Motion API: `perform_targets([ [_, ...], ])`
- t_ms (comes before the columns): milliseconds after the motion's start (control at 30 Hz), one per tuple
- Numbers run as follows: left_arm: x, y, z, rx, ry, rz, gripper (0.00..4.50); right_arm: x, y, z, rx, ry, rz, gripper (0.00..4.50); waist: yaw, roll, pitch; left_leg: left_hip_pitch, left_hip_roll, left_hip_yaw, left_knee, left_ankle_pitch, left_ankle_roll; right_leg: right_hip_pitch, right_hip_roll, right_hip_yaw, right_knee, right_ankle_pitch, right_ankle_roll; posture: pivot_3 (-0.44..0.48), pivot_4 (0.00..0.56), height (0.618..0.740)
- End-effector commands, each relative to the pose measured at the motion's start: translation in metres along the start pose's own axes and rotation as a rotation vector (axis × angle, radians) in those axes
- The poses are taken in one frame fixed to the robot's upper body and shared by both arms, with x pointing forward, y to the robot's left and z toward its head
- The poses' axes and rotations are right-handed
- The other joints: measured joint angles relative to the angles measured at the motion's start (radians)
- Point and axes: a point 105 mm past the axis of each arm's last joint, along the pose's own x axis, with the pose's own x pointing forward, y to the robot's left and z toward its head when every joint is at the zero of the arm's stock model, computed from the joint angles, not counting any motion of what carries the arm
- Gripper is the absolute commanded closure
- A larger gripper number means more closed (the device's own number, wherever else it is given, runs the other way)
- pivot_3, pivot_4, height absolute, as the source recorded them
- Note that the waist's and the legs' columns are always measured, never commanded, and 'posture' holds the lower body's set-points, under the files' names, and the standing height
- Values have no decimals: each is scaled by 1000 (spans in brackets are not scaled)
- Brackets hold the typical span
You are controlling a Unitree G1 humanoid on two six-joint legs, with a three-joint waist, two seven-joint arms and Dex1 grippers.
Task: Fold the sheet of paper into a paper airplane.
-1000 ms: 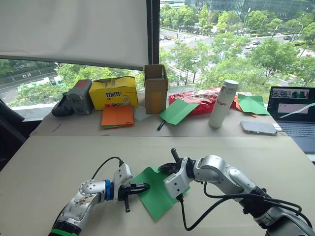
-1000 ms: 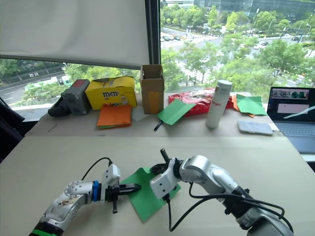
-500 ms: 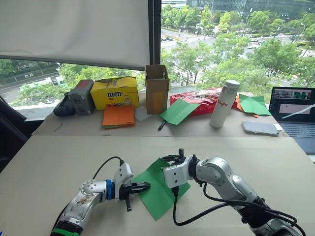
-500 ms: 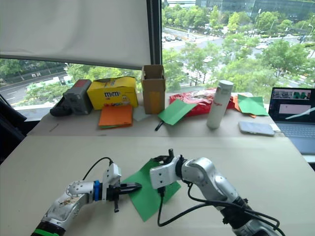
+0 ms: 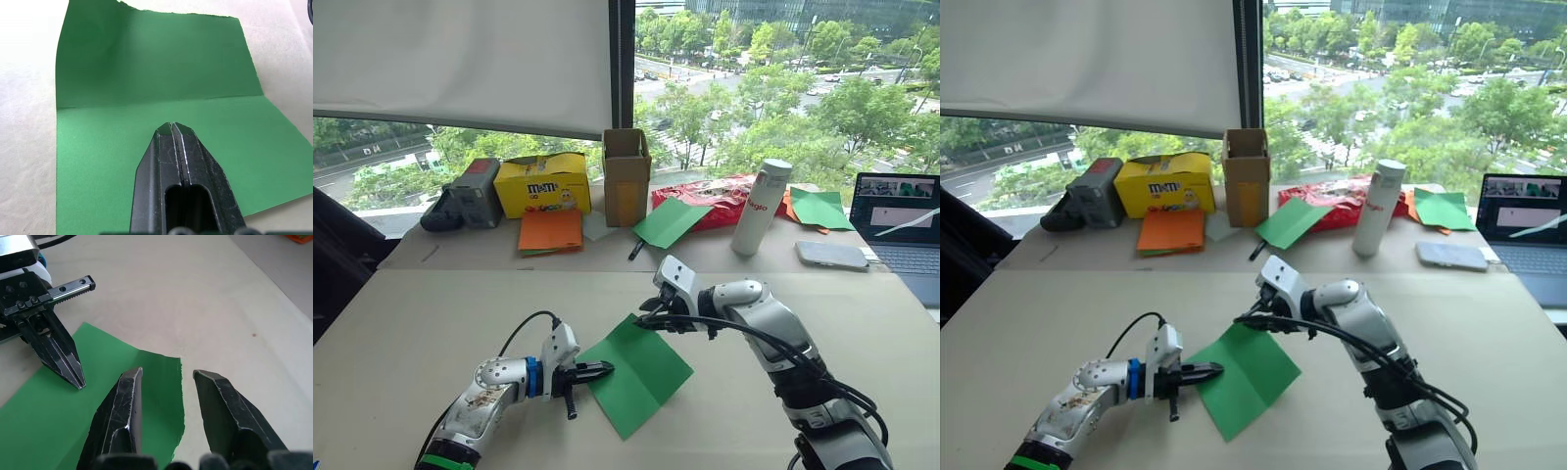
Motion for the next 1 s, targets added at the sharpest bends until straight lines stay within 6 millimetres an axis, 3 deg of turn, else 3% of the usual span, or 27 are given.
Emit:
perform_targets([
  [33, -1, 0, -3, -8, 3, 16, 4500, 1, -3, 12, 8, -38, 12, 2610, -1, 0, 0, 0, 0, 0, 0, 0, 0, 0, 0, 0, 0, 0, 0, 0, 150, 740],
  [600, -8, 2, -8, -11, 30, 43, 4500, 17, 1, 9, -58, -24, 61, 2610, -9, 0, 0, -1, 0, 0, -1, 0, 0, -1, 0, 0, 0, 0, 0, 0, 150, 740],
  [700, -8, 2, -8, -11, 32, 44, 4500, 16, 0, 11, -110, -31, 54, 3397, -11, 0, 0, -1, 1, 0, -1, 0, 0, -1, 0, 0, 0, 0, 0, 0, 150, 740],
  [800, -8, 3, -8, -12, 36, 42, 4500, 13, 3, 13, -159, -39, 61, 4471, -11, 0, 0, -1, 0, 0, -1, 0, 0, -1, 0, 0, 0, 0, 0, 0, 150, 740],
  [1000, -8, 5, -8, -10, 40, 42, 4500, 13, 9, 16, -237, -46, 68, 4493, -12, 0, 0, -1, 1, 0, -1, 0, 0, -1, 0, 0, 0, 0, 0, 0, 150, 740],
])
